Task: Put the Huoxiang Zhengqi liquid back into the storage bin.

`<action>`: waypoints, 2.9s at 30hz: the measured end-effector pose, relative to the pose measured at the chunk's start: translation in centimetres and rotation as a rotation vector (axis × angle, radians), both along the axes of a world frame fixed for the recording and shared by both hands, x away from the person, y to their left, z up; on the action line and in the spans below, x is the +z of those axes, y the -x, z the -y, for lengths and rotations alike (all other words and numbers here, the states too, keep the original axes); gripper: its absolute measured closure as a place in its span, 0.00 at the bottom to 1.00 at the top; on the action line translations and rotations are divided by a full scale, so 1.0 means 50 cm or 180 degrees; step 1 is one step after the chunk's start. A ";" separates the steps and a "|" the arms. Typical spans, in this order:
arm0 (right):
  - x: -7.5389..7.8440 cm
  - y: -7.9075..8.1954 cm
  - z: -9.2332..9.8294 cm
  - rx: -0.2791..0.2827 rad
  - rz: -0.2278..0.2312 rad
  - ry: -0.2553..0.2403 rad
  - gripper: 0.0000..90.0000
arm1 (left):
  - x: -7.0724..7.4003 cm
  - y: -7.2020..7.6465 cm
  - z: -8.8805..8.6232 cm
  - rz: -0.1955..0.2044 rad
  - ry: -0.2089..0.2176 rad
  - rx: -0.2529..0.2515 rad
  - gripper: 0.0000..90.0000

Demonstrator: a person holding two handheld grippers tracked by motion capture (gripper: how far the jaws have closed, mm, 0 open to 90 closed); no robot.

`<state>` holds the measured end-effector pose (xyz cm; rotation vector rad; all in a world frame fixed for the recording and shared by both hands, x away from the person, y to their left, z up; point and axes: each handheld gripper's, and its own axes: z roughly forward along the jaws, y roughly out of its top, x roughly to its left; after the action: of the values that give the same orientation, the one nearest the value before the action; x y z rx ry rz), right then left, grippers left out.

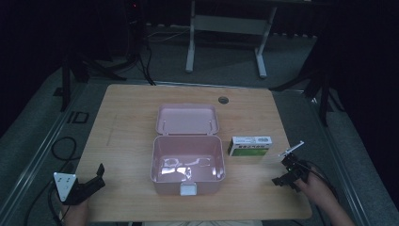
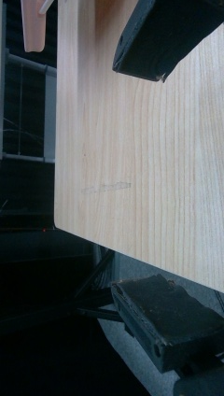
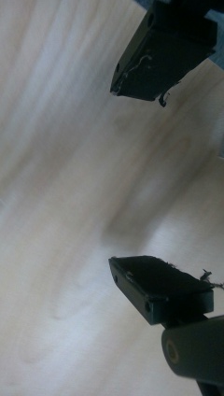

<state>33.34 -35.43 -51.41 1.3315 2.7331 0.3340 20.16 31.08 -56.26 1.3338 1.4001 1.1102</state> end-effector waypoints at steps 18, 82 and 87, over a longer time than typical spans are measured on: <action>0.024 0.013 -0.020 0.1612 -0.0542 0.0386 0.15 | 0.000 0.001 -0.003 0.0021 0.0020 -0.0018 0.00; 0.142 -0.026 -0.266 0.3083 -0.0396 0.0675 0.18 | 0.000 0.004 -0.005 0.0023 0.0031 -0.0108 0.00; 0.178 -0.044 -0.260 0.3064 -0.0289 0.0600 0.21 | -0.001 0.004 -0.005 0.0029 0.0032 -0.0106 0.00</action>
<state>35.54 -22.45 -42.52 -0.0897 3.1668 0.0495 19.97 31.31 -56.28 1.3388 1.3705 1.0845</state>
